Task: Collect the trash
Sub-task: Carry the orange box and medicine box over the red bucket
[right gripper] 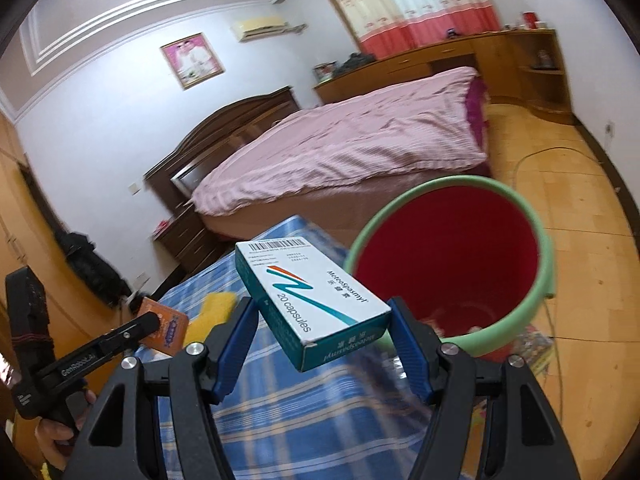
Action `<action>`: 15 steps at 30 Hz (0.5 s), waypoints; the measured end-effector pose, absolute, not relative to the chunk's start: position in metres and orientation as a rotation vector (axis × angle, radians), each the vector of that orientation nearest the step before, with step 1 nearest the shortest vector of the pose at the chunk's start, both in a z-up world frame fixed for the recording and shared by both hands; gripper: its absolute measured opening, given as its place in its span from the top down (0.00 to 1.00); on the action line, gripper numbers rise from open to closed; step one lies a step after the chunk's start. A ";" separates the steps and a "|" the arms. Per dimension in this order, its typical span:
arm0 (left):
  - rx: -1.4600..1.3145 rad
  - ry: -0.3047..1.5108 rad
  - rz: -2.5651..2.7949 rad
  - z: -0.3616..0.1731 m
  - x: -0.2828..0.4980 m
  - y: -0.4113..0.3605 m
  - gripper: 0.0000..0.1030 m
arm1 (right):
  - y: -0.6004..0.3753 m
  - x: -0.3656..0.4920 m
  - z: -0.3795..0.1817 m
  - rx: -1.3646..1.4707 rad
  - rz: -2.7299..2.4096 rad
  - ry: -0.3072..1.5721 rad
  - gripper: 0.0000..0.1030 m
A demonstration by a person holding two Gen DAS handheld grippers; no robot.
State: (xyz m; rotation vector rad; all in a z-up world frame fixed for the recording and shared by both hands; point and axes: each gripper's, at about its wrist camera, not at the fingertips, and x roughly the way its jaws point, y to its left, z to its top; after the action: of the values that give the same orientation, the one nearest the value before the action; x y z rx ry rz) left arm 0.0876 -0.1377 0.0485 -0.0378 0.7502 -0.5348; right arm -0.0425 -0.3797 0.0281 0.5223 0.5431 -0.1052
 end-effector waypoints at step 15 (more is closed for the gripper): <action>0.034 0.783 -0.710 0.031 0.108 -0.243 0.51 | -0.449 -0.050 -0.001 0.491 -0.370 0.570 0.33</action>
State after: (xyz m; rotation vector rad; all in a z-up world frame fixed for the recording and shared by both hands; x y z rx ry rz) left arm 0.1084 -0.2429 0.0308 0.0336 0.7829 -0.7098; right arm -0.0503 -0.4493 -0.0014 0.4909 0.5701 -0.3698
